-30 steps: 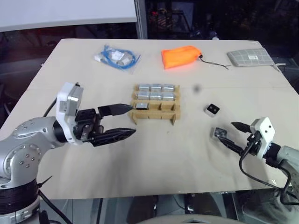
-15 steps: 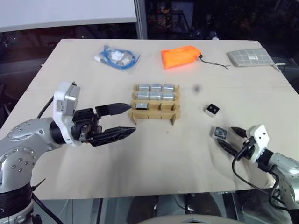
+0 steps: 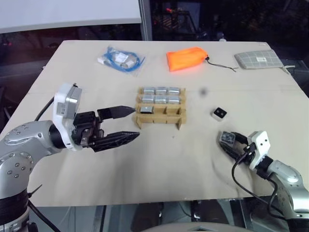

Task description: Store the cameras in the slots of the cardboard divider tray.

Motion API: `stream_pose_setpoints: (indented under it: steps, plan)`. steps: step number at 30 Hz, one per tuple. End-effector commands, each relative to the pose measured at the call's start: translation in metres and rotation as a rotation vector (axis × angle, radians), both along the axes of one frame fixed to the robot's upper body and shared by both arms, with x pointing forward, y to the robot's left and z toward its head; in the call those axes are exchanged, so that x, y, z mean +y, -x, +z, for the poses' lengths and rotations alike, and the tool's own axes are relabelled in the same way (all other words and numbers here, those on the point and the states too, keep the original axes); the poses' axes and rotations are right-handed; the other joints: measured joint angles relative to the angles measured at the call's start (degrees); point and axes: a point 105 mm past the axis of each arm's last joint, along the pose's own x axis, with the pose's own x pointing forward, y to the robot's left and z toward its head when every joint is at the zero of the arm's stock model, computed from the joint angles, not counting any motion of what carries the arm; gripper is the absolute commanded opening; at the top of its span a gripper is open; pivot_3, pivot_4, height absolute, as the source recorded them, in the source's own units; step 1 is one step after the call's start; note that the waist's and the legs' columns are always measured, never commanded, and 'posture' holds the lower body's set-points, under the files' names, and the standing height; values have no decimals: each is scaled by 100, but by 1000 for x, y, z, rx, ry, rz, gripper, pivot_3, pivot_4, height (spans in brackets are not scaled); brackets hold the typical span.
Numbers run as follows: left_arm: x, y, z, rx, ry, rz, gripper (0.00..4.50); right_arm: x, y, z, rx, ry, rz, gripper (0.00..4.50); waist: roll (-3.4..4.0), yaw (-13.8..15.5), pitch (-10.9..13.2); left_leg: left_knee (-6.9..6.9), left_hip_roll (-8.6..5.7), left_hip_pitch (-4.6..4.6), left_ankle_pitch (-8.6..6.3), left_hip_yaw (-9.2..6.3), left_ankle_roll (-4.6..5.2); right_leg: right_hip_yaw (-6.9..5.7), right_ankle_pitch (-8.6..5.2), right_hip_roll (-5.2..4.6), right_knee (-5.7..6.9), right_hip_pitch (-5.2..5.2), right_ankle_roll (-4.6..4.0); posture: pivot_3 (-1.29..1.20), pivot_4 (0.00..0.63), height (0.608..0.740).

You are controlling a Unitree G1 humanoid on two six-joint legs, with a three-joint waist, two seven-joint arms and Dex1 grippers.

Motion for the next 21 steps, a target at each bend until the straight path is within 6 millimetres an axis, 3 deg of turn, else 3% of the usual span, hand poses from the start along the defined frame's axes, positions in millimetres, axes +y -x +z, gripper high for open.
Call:
stream_pose_setpoints:
  steps: [1, 11, 16, 21]
  plan:
    - [-1, 3, 8, -39, -9, -18, 4500, -2, 0, 7, -37, 0, -8, 2421, 0, 0, 0, 0, 0, 0, 0, 0, 0, 0, 0, 0, 0, 0, 0, 0, 150, 740]
    - [0, 4, 7, -34, -13, -29, 4500, -1, -4, 15, -73, 2, -6, 2421, 0, 0, 0, 0, 0, 0, 0, 0, 0, 0, 0, 0, 0, -1, 0, 0, 150, 740]
    - [0, 4, 6, -30, -23, -40, 4500, 8, -13, 36, -139, 4, 27, 2421, 1, -4, 1, 0, 0, 0, 0, 1, 0, 1, 0, 0, 0, -1, 0, 0, 150, 740]
    - [-5, -7, -4, -33, -40, -10, 4500, 38, -22, 73, -244, -13, 127, 2421, 7, -5, 4, 0, -1, 0, 1, 2, -1, 2, 0, 1, 1, -3, 0, 0, 150, 740]
